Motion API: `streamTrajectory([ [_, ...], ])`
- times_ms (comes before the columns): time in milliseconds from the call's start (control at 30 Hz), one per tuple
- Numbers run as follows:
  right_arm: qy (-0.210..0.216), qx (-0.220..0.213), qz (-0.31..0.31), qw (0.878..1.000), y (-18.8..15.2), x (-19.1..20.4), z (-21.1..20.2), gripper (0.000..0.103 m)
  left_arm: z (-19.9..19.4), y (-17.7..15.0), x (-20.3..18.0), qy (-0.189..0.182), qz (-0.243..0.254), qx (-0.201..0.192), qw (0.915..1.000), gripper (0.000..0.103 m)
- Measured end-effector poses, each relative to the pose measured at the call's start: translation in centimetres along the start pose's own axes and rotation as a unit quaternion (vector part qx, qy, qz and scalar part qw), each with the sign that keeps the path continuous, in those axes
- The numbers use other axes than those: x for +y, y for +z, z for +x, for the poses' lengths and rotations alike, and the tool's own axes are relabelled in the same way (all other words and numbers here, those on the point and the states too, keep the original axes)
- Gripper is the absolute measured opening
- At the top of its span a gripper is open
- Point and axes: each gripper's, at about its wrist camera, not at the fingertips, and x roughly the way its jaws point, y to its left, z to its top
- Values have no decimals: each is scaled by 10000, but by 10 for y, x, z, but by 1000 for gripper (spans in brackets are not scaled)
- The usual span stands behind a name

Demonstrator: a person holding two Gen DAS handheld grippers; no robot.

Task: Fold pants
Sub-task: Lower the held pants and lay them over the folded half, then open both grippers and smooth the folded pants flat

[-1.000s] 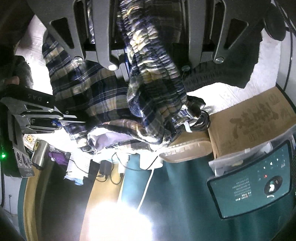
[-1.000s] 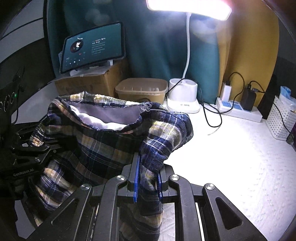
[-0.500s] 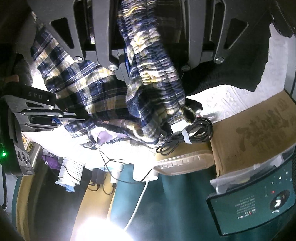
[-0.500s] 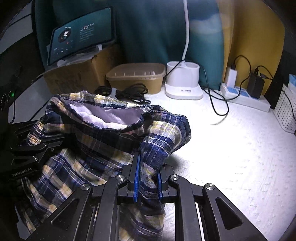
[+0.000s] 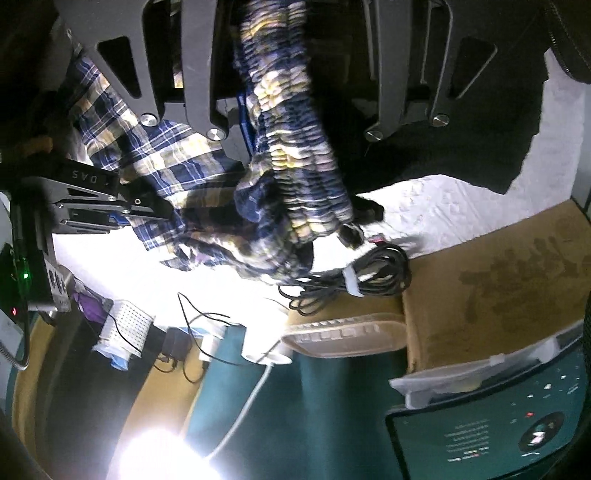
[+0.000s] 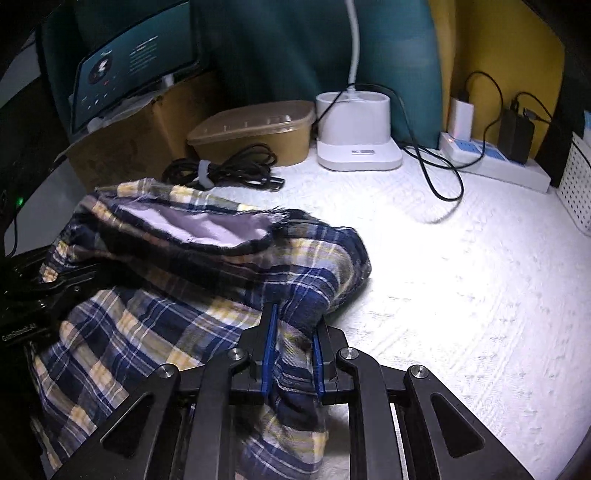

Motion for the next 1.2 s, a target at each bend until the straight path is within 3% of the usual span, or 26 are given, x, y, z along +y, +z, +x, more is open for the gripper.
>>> streamTrajectory([
  [133, -118, -104, 90, 9998, 0, -6, -8, 19, -10, 1, 2, 127, -92, -66, 9999, 40],
  [200, -222, -138, 150, 9995, 0, -10, -12, 26, -16, 1, 2, 248, -108, -92, 9996, 40],
  [267, -359, -155, 193, 9990, -1, -14, -16, 41, -23, 3, 2, 393, -200, -97, 9990, 40],
  [433, -399, -210, 296, 9985, -2, -20, -21, 43, -48, 12, -5, 381, -192, -439, 9981, 42],
  [600, -376, -211, 319, 9986, -4, -23, -21, 44, -30, 16, 1, 551, -180, -327, 9978, 43],
  [667, -377, -218, 332, 9985, -3, -26, -19, 52, -18, 16, 10, 710, -220, -189, 9971, 43],
  [867, -347, -205, 395, 9984, -1, -32, -11, 60, 6, 5, 29, 895, -241, 166, 9956, 49],
  [967, -352, -187, 435, 9983, -1, -34, -8, 63, 11, 0, 37, 981, -248, 178, 9947, 63],
  [1200, -482, -218, 449, 9976, -6, -34, -16, 65, 1, -1, 38, 975, -297, 58, 9948, 64],
])
